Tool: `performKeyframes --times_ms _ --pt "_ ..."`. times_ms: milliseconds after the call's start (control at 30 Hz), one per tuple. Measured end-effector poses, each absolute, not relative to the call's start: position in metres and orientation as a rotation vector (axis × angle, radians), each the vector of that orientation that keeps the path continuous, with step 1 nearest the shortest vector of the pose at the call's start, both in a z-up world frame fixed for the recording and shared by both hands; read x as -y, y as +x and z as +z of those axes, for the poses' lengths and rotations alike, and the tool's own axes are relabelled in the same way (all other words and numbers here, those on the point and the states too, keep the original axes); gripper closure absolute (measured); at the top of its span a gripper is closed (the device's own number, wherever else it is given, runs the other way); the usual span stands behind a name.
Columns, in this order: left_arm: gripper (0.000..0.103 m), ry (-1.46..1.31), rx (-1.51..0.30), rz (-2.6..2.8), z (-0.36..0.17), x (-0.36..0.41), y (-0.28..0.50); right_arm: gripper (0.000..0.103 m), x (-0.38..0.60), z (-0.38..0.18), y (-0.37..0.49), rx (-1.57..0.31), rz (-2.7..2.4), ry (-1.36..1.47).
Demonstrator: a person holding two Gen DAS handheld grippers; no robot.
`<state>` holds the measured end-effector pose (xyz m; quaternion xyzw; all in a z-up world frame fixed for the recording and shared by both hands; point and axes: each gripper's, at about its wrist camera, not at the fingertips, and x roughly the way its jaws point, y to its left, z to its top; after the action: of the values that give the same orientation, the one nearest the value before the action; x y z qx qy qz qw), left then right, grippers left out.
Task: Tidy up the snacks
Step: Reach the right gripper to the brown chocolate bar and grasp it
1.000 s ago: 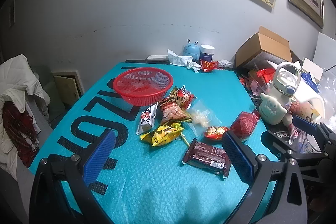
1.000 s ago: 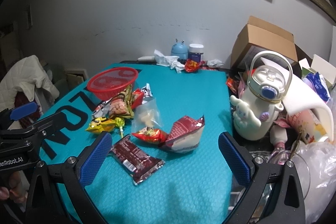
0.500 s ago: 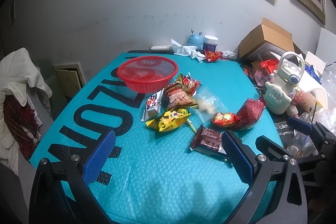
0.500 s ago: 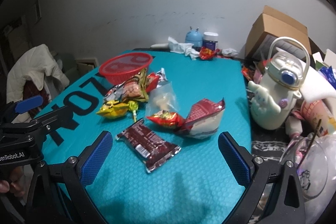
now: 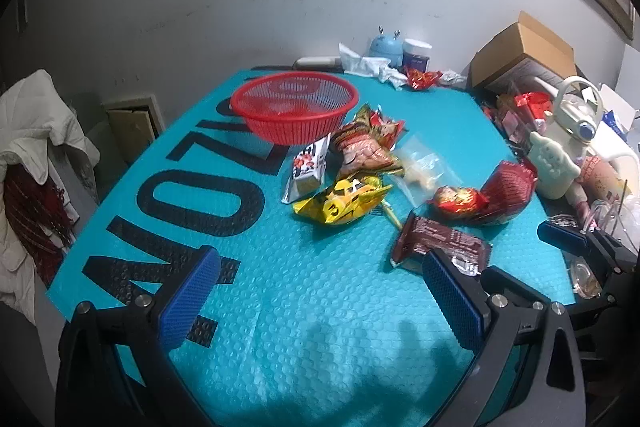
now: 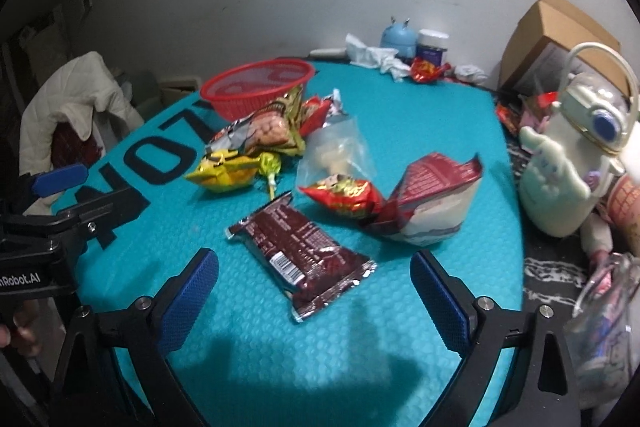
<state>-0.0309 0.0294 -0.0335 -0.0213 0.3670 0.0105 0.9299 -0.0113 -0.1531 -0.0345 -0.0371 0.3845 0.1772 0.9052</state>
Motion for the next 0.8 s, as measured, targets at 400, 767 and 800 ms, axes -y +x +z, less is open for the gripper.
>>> performKeyframes --times_ms 400,767,800 --pt "0.000 -0.069 -0.818 0.011 -0.053 -0.043 -0.002 0.006 0.140 -0.058 0.020 -0.869 0.409 -0.121" --pt "0.000 -0.074 -0.852 0.004 -0.056 -0.048 0.020 0.006 0.128 -0.082 0.048 -0.971 0.466 -0.153" --pt "0.000 -0.077 -0.854 0.002 -0.056 -0.048 0.022 0.007 0.126 -0.084 0.049 -0.979 0.473 -0.158"
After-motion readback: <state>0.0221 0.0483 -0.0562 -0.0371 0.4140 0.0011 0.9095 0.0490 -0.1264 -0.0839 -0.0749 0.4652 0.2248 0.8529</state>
